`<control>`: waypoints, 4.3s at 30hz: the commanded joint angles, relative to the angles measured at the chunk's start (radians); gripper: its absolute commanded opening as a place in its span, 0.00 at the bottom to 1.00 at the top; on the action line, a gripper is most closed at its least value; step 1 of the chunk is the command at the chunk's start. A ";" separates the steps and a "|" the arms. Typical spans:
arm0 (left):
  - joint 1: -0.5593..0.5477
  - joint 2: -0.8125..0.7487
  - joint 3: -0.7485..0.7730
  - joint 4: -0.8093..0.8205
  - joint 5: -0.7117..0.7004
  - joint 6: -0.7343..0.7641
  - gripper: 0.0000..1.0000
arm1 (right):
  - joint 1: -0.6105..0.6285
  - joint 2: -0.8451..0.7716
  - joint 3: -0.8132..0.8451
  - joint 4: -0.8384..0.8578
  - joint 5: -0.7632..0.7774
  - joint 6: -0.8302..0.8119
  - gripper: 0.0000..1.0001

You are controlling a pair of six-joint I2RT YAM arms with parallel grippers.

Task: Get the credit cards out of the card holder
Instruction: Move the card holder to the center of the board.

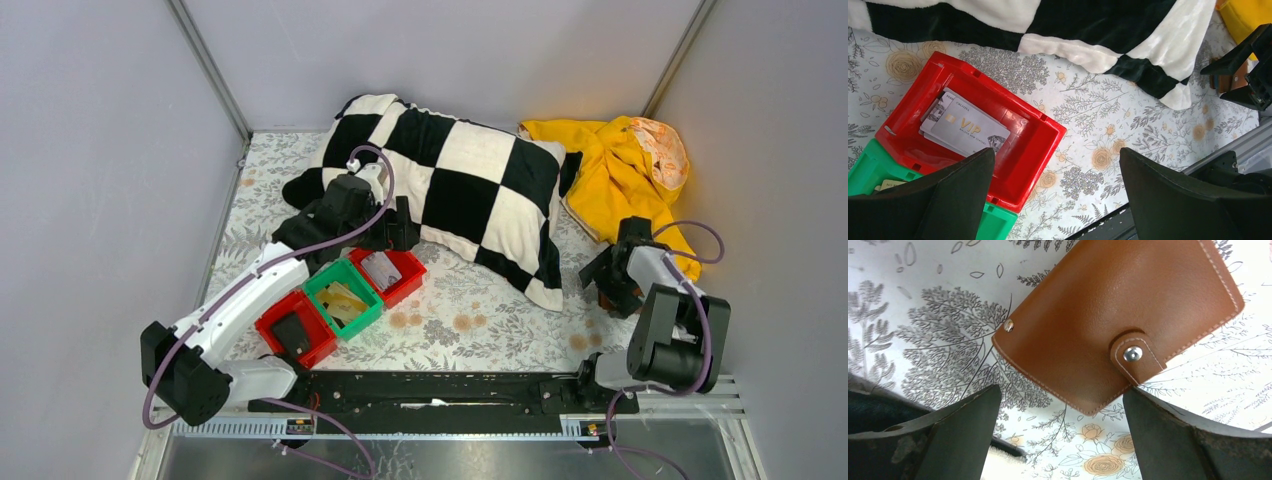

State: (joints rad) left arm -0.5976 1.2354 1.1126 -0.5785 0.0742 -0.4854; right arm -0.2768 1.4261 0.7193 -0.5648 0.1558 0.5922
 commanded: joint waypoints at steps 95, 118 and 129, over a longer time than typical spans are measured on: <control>0.016 -0.079 0.069 -0.070 0.083 -0.001 0.99 | 1.067 -0.137 0.096 -0.074 -0.030 0.218 0.80; -0.303 -0.001 -0.267 0.299 0.099 -0.375 0.83 | 1.179 -0.233 -0.031 0.071 0.083 0.262 0.67; -0.359 0.140 -0.325 0.506 0.163 -0.476 0.45 | 1.180 -0.197 -0.038 0.152 0.030 0.286 0.46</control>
State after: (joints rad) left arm -0.9276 1.3411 0.7818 -0.1993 0.2131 -0.9195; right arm 0.8970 1.2098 0.6498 -0.4538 0.1894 0.8551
